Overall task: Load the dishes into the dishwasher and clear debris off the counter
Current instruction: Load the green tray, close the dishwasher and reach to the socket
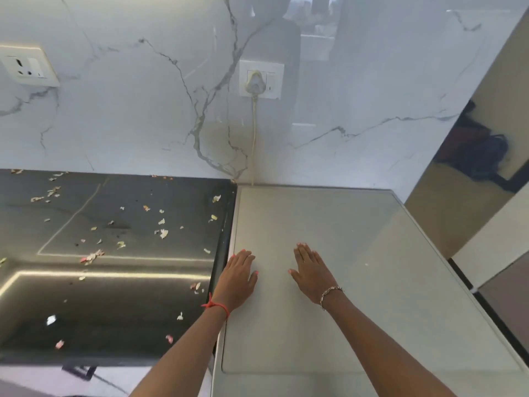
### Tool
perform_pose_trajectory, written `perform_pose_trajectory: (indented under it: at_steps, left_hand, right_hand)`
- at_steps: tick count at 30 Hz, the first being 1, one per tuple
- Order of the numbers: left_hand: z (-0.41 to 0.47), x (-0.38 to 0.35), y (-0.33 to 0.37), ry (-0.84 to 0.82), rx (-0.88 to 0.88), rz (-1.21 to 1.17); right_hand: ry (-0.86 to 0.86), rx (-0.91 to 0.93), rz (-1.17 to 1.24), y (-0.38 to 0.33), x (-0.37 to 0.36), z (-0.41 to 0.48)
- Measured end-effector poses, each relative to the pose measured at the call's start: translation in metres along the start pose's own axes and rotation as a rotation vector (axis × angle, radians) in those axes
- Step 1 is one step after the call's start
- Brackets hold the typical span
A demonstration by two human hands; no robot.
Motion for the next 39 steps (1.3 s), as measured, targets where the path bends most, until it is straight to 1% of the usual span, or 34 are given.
perform_pose_trajectory:
  at_steps: [5,8,12,13,16,17,19,21,23,27,30,32,36,39]
  left_hand:
    - [-0.054,0.009,0.035,0.005,-0.023,0.038]
    - [-0.096,0.003,0.058,-0.043,-0.045,0.080]
    - [-0.152,-0.007,0.083,-0.102,-0.109,0.216]
    - [-0.168,-0.009,0.087,-0.119,-0.103,0.218]
    - [-0.209,-0.015,0.096,-0.117,-0.086,0.173]
    - [-0.220,-0.016,0.098,-0.113,-0.096,0.173]
    - [-0.234,-0.018,0.098,-0.079,-0.110,0.214]
    - [-0.241,-0.019,0.095,-0.046,-0.111,0.263]
    - [-0.242,-0.027,0.092,0.010,-0.131,0.345]
    - [-0.241,-0.047,0.086,0.132,-0.152,0.521]
    - [-0.238,-0.061,0.077,0.233,-0.221,0.624]
    - [-0.237,-0.066,0.070,0.264,-0.269,0.684]
    - [-0.236,-0.069,0.063,0.357,-0.421,0.787]
    - [-0.237,-0.077,0.059,0.448,-0.449,0.819]
  right_hand:
    - [0.019,0.019,0.000,0.000,-0.009,-0.061]
    - [0.077,0.037,0.087,-0.001,-0.011,-0.103]
    - [0.144,0.025,0.094,0.000,-0.021,-0.164]
    - [0.154,0.033,0.112,-0.001,-0.026,-0.183]
    - [0.277,0.101,0.130,-0.003,-0.042,-0.232]
    - [0.274,0.101,0.137,-0.005,-0.049,-0.245]
    - [0.267,0.119,0.112,-0.009,-0.068,-0.270]
    - [0.206,0.112,0.104,-0.014,-0.090,-0.283]
    - [0.190,0.105,0.104,-0.023,-0.111,-0.291]
    - [0.213,0.118,0.113,-0.049,-0.154,-0.293]
    - [0.228,0.076,0.142,-0.067,-0.177,-0.284]
    - [0.306,0.082,0.154,-0.077,-0.187,-0.277]
    - [0.490,0.091,0.103,-0.089,-0.202,-0.263]
    - [0.623,0.057,0.063,-0.091,-0.206,-0.251]
Point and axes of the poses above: each hand's wrist, its own z-axis towards the middle knuckle, its own x-axis out of the back of the hand, y = z × x, the point moved 7 cm from there along z, towards the middle knuckle, and after that the axes turned 12 degrees about -x, right-handed, at the moved point
